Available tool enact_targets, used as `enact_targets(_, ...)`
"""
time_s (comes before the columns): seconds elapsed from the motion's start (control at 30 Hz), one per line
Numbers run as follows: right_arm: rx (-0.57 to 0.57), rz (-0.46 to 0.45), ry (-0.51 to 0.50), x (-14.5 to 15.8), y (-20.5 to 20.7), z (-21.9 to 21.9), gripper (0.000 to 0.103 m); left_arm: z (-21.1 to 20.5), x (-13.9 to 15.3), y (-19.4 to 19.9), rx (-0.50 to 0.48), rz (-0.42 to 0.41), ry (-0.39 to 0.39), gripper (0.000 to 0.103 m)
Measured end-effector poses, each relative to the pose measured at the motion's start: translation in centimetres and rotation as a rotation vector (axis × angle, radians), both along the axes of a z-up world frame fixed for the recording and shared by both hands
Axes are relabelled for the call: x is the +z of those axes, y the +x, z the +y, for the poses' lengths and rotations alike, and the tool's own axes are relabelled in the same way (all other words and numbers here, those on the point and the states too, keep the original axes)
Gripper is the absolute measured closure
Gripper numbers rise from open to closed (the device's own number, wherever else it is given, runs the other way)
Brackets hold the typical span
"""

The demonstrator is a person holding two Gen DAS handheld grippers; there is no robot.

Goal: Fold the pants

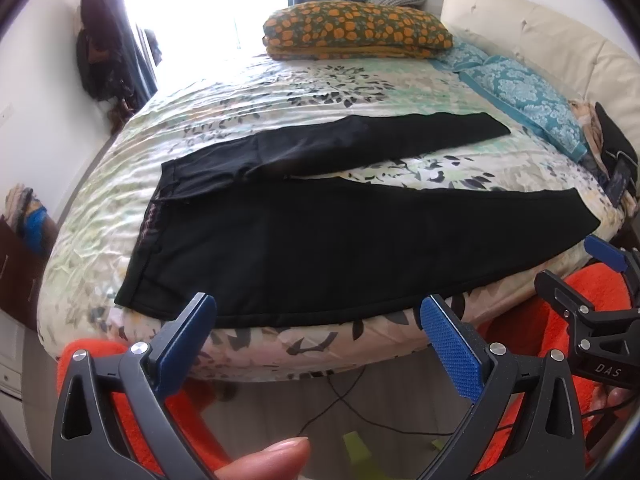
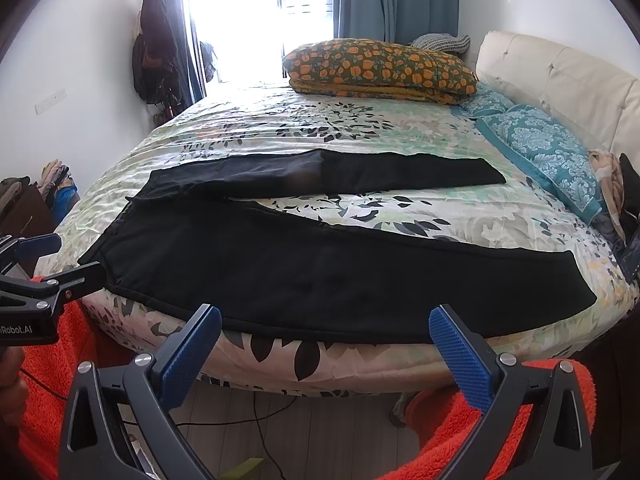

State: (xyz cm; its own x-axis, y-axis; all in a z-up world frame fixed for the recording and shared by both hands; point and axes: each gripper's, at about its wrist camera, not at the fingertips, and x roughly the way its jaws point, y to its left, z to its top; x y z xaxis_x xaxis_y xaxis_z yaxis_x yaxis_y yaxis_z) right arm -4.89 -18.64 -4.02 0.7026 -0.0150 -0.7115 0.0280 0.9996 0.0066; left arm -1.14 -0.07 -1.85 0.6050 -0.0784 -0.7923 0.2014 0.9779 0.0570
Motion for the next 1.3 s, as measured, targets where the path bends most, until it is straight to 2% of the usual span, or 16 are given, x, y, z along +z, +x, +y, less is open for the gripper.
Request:
enact_targets(0.5, 0.002, 0.004, 0.001, -0.2, 0.1, 0.0, 0.000, 0.3, -0.4, 0.3, 0.012, 0.019, -0.006, 0.001)
enact_targets(0.87, 0.002, 0.039, 0.012, -1.5, 0.9, -0.1, 0.000, 0.9, -2.3, 1.5, 0.045, 0.103, -0.015, 0.001)
enact_targets(1.17, 0.000, 0.068, 0.030, -2.5, 1.5, -0.5, 0.000, 0.2, -3.6, 2.6, 0.037, 0.138, 0.010, 0.001)
enact_targets(1.3, -0.009, 0.073, 0.042, -2.8, 1.9, -1.1, 0.000, -0.5, -3.8, 4.9, 0.020, 0.126, 0.047, 0.001)
